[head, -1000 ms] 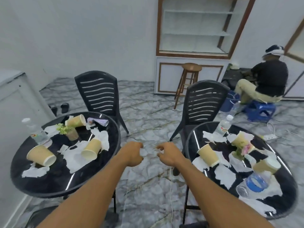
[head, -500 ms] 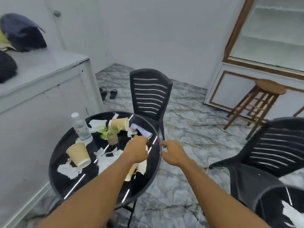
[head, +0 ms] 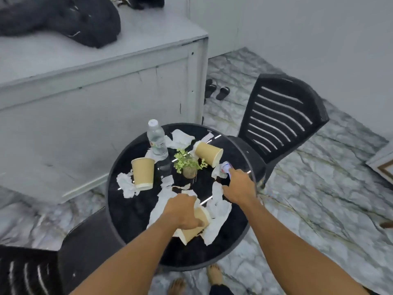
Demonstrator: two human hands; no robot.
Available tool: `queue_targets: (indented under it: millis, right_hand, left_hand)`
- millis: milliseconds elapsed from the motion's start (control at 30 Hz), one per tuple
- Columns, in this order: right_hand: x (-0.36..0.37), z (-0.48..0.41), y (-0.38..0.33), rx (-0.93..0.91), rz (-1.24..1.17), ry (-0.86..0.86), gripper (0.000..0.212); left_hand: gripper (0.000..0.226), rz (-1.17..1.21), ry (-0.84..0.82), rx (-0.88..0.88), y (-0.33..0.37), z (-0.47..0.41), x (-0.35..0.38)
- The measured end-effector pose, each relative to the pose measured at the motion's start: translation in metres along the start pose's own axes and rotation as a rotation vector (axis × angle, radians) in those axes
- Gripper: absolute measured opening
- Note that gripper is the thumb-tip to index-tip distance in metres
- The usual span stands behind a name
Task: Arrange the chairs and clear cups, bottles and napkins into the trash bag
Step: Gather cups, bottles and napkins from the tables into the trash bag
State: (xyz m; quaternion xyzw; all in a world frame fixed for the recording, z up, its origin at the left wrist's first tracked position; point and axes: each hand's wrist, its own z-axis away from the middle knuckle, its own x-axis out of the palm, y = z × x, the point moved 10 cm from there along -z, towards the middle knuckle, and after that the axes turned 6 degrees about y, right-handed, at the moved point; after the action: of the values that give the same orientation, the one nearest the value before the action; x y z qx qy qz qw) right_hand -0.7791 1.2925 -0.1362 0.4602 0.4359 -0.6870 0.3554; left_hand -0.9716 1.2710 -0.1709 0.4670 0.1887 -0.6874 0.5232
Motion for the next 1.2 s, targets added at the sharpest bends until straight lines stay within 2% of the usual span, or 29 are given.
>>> queue_targets:
  millis: [100, 200, 400, 500, 634, 734, 1034, 1200]
  right_hand:
    - [0.013, -0.015, 0.011, -0.039, 0.045, -0.019, 0.059]
    - [0.022, -0.024, 0.023, -0.068, 0.048, -0.044, 0.067]
    - [0.026, -0.030, 0.034, -0.128, 0.077, -0.041, 0.049]
    - [0.029, -0.027, 0.037, -0.126, 0.046, -0.048, 0.050]
    - [0.028, -0.018, 0.036, -0.138, 0.020, -0.051, 0.047]
    - [0.019, -0.006, 0.030, -0.151, 0.022, -0.041, 0.047]
    - [-0.008, 0.070, -0.029, -0.276, 0.063, 0.052, 0.038]
    - [0.008, 0.149, -0.109, -0.424, 0.024, 0.037, 0.046]
  left_hand:
    - [0.086, -0.005, -0.019, -0.037, 0.008, -0.003, 0.008]
    - [0.079, -0.012, -0.026, -0.080, 0.013, -0.005, 0.013]
    - [0.068, -0.006, 0.020, -0.147, 0.017, 0.003, 0.023]
    - [0.067, -0.012, 0.063, -0.163, 0.019, 0.007, 0.025]
    - [0.047, 0.012, 0.116, -0.190, 0.020, 0.012, 0.022]
    - [0.048, 0.035, 0.170, -0.198, 0.018, 0.019, 0.012]
    - [0.067, 0.138, 0.359, -0.261, -0.030, 0.090, -0.016]
    - [0.056, 0.184, 0.499, -0.333, -0.084, 0.180, -0.017]
